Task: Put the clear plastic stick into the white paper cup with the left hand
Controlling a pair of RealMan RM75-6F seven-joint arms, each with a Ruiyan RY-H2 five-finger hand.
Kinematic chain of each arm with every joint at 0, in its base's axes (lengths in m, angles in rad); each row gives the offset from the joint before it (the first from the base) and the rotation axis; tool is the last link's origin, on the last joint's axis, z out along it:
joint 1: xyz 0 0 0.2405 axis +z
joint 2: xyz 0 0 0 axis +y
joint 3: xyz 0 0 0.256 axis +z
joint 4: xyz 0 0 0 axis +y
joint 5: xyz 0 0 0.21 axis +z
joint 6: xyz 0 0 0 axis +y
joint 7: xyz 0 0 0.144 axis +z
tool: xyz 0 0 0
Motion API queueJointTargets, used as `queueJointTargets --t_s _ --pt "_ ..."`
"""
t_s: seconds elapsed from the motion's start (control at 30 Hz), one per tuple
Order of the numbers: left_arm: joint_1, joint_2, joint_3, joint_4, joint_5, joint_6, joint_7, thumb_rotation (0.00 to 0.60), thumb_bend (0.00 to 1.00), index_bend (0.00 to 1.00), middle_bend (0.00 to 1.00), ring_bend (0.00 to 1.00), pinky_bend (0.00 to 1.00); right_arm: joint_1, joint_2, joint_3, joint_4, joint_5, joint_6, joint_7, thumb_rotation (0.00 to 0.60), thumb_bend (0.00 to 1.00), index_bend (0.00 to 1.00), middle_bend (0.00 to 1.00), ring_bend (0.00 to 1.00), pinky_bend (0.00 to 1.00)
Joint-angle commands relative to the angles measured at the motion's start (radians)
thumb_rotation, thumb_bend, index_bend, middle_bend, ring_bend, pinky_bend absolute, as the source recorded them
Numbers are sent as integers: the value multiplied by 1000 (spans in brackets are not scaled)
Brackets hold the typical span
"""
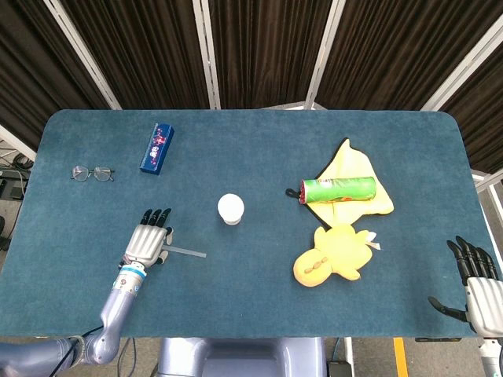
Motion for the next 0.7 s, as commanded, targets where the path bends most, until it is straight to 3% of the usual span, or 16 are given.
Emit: queueJointTargets --t_s 0.03,0.7 --pt "-3 -2 0 -4 0 -2 -1 600 346 508 0 0 0 0 0 0 0 0 0 1 600 77 0 0 0 0" --pt "-34 -75 -20 -5 -44 16 34 600 347 508 0 0 0 1 2 -1 1 -1 -1 5 600 76 0 0 0 0"
